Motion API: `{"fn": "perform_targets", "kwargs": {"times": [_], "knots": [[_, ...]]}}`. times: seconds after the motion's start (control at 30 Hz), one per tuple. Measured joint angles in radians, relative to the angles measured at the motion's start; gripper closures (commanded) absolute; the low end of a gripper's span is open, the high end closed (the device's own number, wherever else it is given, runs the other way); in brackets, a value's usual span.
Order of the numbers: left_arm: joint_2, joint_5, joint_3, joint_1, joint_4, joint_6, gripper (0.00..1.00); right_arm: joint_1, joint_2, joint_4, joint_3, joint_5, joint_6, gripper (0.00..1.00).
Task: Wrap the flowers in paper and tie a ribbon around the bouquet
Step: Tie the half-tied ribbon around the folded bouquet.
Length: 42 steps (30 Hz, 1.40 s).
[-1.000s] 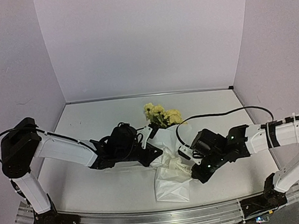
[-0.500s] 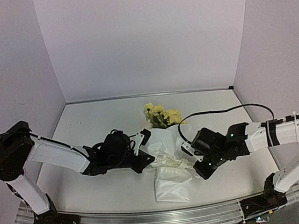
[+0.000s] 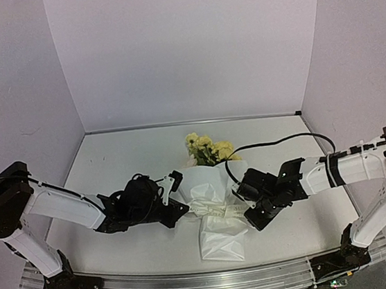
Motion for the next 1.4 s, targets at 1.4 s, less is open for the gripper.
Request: {"fn": "perform_targets", "kwargs": {"times": [1.4], "knots": [[-0.066,-0.123,-0.113,0.096,-0.001,-0.129,1.00,-0.020,0.016,-0.082,-0.002,0.063,0.127,1.00]]}}
